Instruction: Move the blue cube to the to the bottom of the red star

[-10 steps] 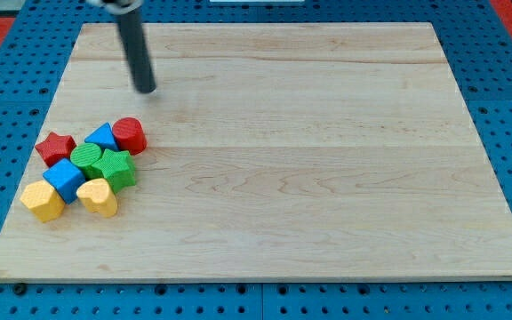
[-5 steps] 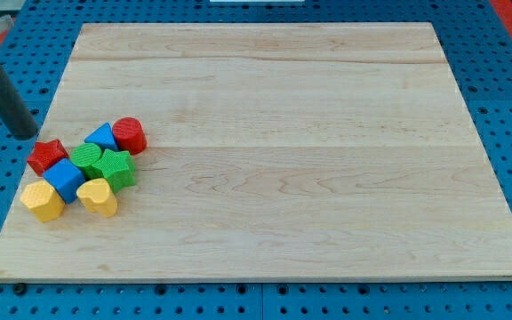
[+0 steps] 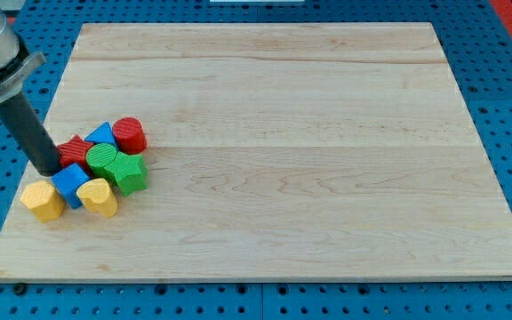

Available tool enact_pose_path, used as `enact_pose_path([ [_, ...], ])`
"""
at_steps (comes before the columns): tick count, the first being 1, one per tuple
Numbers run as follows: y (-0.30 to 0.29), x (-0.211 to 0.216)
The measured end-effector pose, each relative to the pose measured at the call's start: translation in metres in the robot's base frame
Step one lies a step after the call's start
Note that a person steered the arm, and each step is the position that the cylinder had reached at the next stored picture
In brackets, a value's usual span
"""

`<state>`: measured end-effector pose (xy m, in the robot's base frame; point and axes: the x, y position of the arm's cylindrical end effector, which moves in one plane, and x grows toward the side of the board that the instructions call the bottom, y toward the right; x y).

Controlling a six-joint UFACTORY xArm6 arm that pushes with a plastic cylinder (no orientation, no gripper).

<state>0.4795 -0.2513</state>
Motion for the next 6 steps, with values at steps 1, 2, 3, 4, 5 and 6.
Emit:
enact_pose_path([
  [1, 0.025, -0.008],
  [2, 0.041, -0.002],
  [3, 0.019, 0.008],
  [4, -0.029, 0.014],
  [5, -0.053, 0.023],
  [6, -0.054, 0.07],
])
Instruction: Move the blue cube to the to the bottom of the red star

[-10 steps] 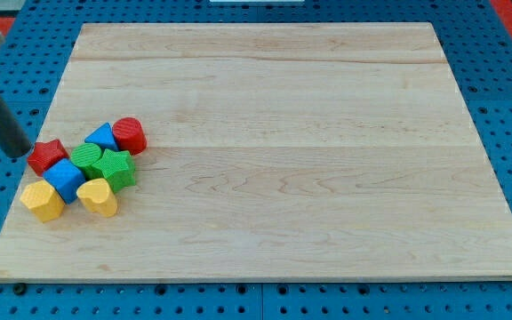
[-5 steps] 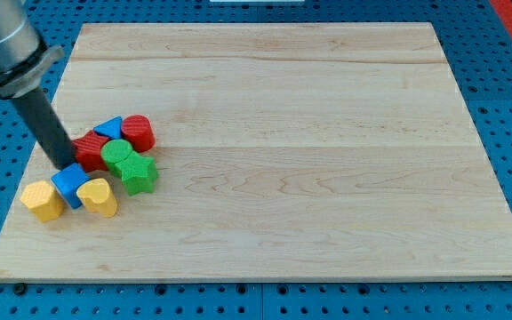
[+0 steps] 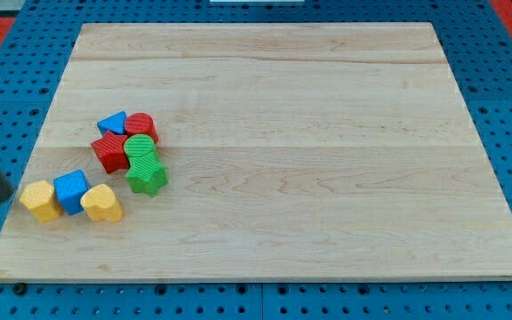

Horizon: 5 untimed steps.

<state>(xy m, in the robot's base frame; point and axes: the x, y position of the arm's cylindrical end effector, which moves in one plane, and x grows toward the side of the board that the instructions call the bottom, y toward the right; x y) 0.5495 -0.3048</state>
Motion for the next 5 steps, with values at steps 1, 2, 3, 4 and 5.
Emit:
enact_pose_path([
  [1, 0.0, 0.052],
  [2, 0.0, 0.044],
  [3, 0.01, 0.023],
  [4, 0.051, 0.0],
  [5, 0.061, -0.027],
])
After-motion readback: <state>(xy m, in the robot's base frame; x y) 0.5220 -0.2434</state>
